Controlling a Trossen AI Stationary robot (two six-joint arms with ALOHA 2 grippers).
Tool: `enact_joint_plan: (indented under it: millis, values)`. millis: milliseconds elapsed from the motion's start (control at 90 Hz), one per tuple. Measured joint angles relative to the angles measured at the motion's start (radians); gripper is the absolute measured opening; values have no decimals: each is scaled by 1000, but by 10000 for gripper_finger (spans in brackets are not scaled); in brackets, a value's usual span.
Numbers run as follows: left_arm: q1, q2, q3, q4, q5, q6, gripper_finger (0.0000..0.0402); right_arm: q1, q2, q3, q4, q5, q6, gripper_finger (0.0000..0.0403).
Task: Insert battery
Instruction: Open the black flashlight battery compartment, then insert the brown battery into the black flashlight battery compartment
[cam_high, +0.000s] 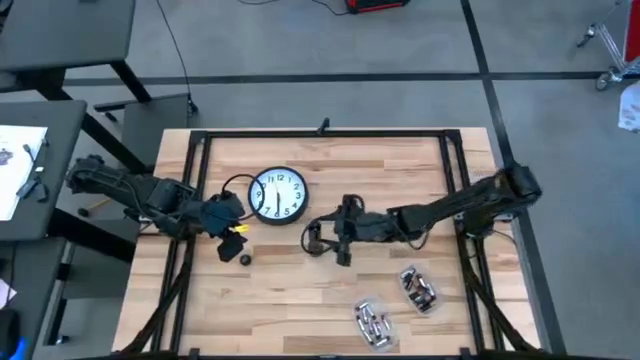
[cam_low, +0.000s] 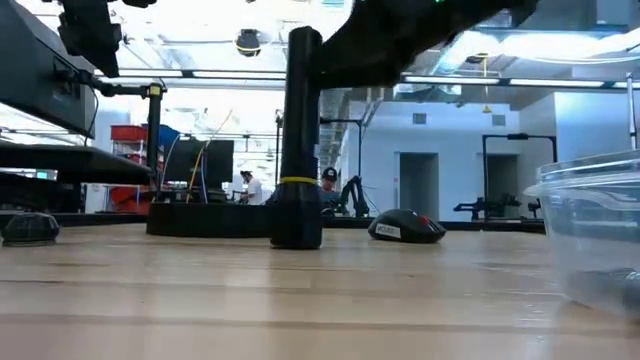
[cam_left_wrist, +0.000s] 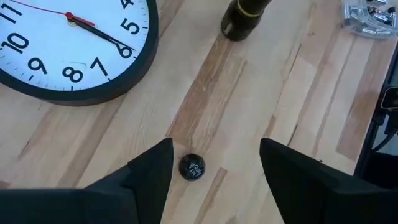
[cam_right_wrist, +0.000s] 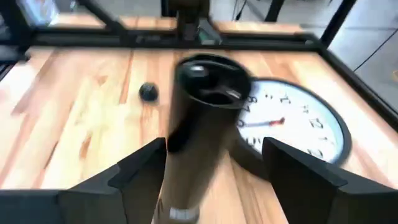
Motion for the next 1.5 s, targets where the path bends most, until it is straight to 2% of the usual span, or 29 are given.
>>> enact_joint_plan:
  millis: [211,444,556,711,844,1011,1100,1278,1500]
  values:
    - [0,0,0,2,0,33,221,37,-147,0,-164,-3,83,255]
    - [0,0,0,3,-2,59,221,60,-161,1,-231,-24,156,255]
    - [0,0,0,1,-2,60,221,92,-180,76,-501,-163,389,255]
    - [0,0,0,5,-14,79,221,152,-207,206,-1007,-474,801,254]
    - [9,6,0,32,-40,124,221,261,-206,210,-1198,-520,1004,252]
    - [15,5,0,72,-41,158,221,389,-204,137,-1216,-520,1270,232]
    - [15,8,0,93,-41,196,221,429,-192,88,-1175,-520,1352,215]
    - [21,10,0,124,-45,256,221,441,-173,0,-1051,-490,1379,179]
    - [33,10,0,122,-47,259,221,440,-64,-36,-1038,-496,1312,152]
